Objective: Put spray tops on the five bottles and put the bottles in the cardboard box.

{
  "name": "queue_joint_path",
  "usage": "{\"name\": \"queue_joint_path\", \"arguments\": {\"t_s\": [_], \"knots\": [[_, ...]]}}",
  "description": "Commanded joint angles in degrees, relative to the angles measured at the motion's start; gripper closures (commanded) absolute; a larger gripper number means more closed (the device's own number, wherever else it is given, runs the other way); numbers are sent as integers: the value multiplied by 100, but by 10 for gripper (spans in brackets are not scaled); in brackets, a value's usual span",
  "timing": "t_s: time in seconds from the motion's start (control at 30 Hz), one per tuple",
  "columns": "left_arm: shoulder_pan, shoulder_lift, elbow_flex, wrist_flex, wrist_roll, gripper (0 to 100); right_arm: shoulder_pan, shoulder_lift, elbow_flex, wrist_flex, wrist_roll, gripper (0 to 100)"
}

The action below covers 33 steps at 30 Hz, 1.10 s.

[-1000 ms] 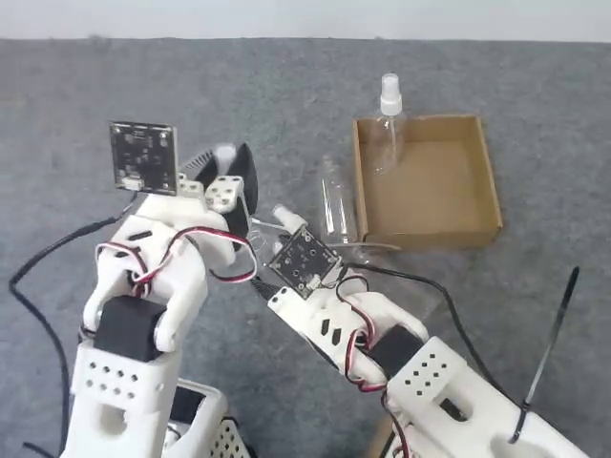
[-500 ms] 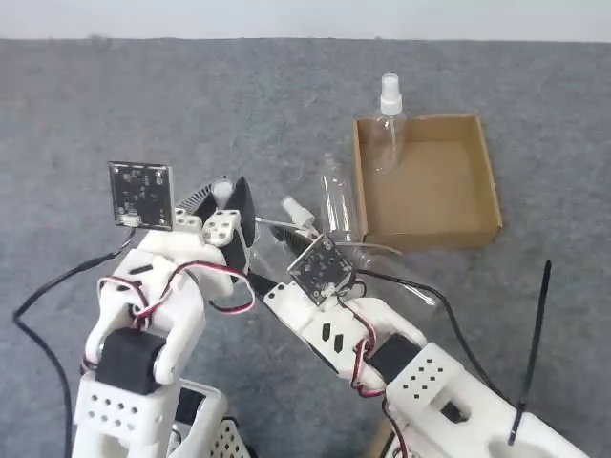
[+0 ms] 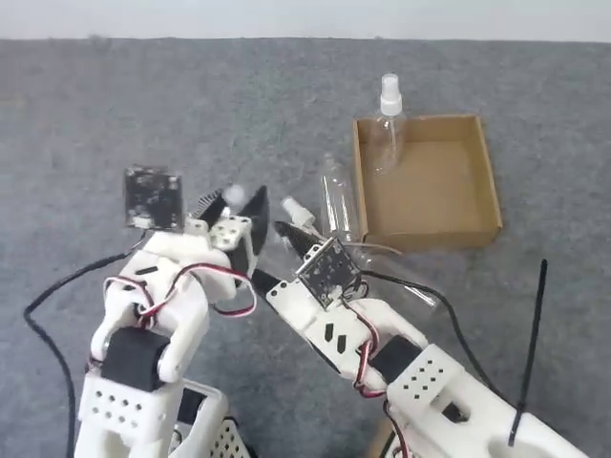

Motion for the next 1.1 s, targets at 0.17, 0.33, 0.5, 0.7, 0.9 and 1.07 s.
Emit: {"name": "queue_joint_path", "arguments": {"t_s": [0.17,0.33,0.5,0.7,0.9,1.07], "knots": [[-369,-88,-1112,220,-563,840,40,-198,-70,84,-62,993],[-791,-79,-1464,237,-580,841,40,-198,-79,136,-62,993],[-721,-79,-1059,211,-774,841,40,-198,-79,136,-62,993],[-589,-79,-66,-141,-791,841,40,-198,-70,136,-62,993],[-598,-97,189,-325,-993,841,40,-198,-70,136,-62,993],[-598,-97,13,-316,-1011,841,40,-198,-70,145,-62,993]]}}
